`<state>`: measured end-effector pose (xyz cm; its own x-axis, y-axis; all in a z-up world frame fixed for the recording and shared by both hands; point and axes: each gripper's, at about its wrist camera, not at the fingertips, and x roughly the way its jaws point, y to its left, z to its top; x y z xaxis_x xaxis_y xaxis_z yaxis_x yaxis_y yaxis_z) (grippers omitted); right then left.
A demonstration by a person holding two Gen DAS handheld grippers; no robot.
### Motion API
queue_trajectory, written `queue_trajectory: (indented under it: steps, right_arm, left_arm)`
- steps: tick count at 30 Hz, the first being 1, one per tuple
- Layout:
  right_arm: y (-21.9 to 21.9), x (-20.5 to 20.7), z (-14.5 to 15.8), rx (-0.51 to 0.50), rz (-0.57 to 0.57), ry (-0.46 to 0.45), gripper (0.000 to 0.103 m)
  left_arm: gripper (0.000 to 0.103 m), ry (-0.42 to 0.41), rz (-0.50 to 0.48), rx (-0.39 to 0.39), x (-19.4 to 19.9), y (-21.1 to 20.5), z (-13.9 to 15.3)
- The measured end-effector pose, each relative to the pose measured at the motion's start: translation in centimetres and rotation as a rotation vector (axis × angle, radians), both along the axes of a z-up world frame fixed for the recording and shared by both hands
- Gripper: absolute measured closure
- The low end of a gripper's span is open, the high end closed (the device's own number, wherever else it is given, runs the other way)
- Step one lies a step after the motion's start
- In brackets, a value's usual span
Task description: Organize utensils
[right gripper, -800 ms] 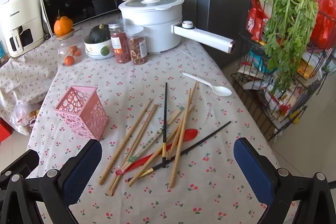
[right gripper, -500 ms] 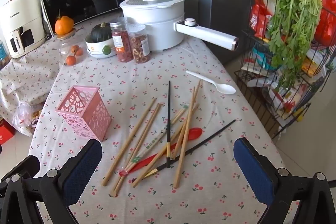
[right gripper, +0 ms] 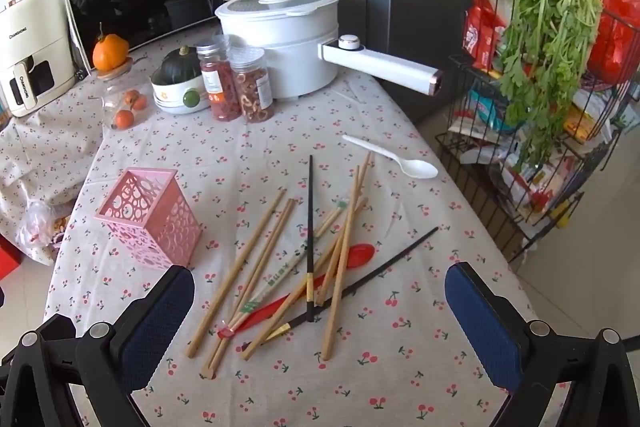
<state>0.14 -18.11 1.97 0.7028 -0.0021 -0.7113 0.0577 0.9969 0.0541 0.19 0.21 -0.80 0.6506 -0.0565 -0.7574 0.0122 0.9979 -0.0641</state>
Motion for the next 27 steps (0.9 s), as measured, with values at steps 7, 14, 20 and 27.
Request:
queue_trajectory:
  steps: [7, 14, 20, 27]
  right_arm:
    - [0.08, 0.33, 0.01, -0.004, 0.005, 0.015, 0.0]
    - [-0.16, 0.2, 0.11, -0.009, -0.005, 0.007, 0.0]
    - [-0.52, 0.25, 0.27, -0.007, -0.019, 0.006, 0.0]
    - [-0.63, 0.2, 0.34, -0.012, -0.026, 0.005, 0.0]
  left_arm:
    - [0.0, -0.015, 0.005, 0.005, -0.09, 0.17, 0.47]
    - [0.0, -0.025, 0.009, 0.017, -0.16, 0.01, 0.56]
    - [0.0, -0.042, 0.008, 0.043, -0.28, -0.33, 0.77]
    - [0.0, -0.054, 0.005, 0.053, -0.39, -0.5, 0.77]
